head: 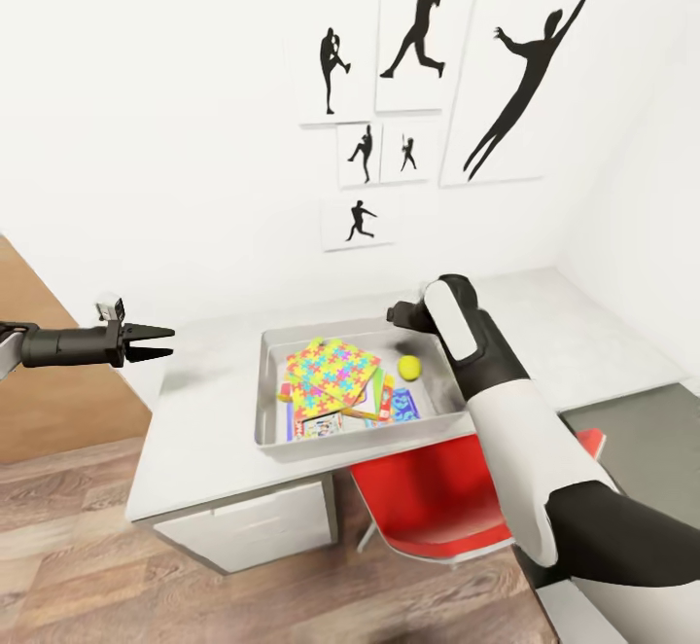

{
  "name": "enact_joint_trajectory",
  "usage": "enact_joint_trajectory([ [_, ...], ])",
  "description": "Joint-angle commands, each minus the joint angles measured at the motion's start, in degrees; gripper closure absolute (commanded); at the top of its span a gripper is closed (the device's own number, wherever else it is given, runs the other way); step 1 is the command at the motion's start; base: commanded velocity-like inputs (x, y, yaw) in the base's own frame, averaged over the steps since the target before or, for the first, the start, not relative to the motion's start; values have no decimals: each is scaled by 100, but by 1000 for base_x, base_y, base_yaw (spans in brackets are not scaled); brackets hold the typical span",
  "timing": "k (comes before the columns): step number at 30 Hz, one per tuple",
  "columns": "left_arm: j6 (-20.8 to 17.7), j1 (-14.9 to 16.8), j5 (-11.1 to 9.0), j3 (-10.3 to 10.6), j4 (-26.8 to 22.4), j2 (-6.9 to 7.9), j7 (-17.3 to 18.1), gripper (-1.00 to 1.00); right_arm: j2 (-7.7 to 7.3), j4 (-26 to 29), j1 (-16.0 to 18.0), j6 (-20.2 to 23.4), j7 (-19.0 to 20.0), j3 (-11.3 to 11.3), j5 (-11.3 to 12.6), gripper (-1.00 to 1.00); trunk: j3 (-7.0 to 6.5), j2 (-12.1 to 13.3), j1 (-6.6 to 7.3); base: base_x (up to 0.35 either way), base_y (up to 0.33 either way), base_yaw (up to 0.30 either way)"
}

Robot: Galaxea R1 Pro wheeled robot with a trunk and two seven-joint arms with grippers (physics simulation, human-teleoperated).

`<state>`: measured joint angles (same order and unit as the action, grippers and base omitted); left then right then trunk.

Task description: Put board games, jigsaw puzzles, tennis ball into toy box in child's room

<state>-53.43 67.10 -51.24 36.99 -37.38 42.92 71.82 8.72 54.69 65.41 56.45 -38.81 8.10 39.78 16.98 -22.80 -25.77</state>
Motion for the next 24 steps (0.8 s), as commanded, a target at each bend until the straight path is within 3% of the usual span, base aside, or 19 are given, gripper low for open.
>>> enact_joint_trajectory([
  [1,-43,13,-27,37,3,6,16,-100,-2,103,0,46,-61,7,59,-100,3,-12,-2,-252,-59,0],
  [6,-39,5,1,37,86,13,21,-100,-14,1404,-109,355,-49,-27,139,-100,-44,-12,-2,-137,-73,-1],
  [9,-37,5,12,37,198,56,18,-100,-130,2151,-383,355,-37,-35,320,-100,-72,-12,-2,-23,-14,-50],
  [12,33,4,7,37,238,176,20,-100,-341,2889,-766,355,-1,-43,927,-100,-101,-12,-2,-7,56,-100],
  [13,115,4,-7,37,245,211,25,-100,-435,3139,-916,355,25,-47,1297,-100,-110,-12,-2,-3,145,-117],
  [14,153,4,-14,37,248,225,27,-100,-484,3240,-983,355,35,-50,1488,-100,-119,-12,-2,-3,171,-121],
  [15,213,4,-28,37,251,254,30,-100,-588,3386,-1094,355,49,-57,1848,-100,-129,-12,-2,-2,209,-126],
  [17,258,4,-27,39,254,290,31,-100,-709,3479,-1181,355,59,-78,2160,-100,-148,-12,-2,-1,228,-129],
  [18,288,4,-22,43,255,334,32,-100,-846,3539,-1264,355,68,-135,2415,-100,-157,-12,-2,-1,250,-132],
  [20,321,4,-12,48,258,395,31,-100,-1059,3594,-1430,355,88,-283,2674,-100,-175,-12,-2,0,240,-136],
  [23,357,4,-6,51,272,458,32,-100,-1242,3623,-1638,355,176,-518,2818,-100,-203,-12,-2,0,153,-141],
  [24,408,4,-4,52,282,511,33,-100,-1350,3634,-1773,355,330,-764,2888,-100,-212,-12,-2,0,77,-149],
])
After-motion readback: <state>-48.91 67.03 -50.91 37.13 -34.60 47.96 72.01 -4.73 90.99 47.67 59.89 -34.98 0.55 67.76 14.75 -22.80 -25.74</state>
